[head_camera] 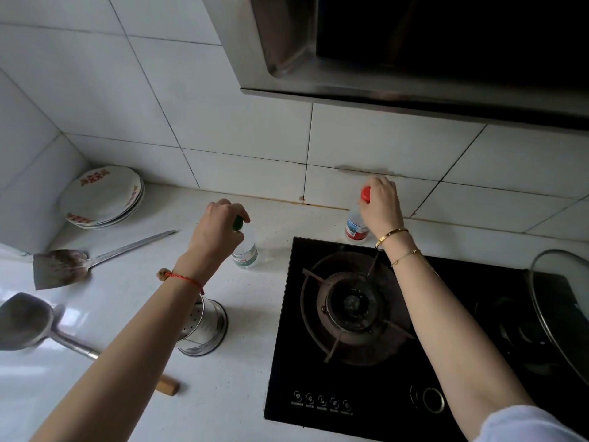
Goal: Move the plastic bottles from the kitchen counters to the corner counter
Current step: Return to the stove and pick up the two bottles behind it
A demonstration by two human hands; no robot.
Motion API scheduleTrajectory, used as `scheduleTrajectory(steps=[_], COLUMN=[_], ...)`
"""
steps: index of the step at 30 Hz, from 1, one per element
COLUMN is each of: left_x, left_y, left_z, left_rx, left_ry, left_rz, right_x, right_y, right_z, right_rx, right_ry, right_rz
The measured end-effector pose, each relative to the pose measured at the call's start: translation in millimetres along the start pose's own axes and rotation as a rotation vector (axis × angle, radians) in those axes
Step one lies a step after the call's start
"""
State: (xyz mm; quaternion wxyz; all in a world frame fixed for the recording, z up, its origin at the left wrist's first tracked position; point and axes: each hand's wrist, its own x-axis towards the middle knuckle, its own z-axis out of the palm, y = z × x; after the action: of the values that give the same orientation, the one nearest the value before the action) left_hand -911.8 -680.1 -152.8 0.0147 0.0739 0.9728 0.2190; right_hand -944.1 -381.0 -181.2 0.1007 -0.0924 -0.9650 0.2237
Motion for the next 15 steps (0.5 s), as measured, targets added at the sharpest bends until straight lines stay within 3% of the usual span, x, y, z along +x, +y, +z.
scheduleTrajectory(steps=[15], left_x=[-52], left_y=[14], left_z=[-24], left_rx=[-0.076], left_ry=[0.115], left_rz=[0.081], right_x=[-68], right_y=[-53], right_z=[-43], right_rx=[0.157], right_ry=[0.18], right_rz=[-0.189])
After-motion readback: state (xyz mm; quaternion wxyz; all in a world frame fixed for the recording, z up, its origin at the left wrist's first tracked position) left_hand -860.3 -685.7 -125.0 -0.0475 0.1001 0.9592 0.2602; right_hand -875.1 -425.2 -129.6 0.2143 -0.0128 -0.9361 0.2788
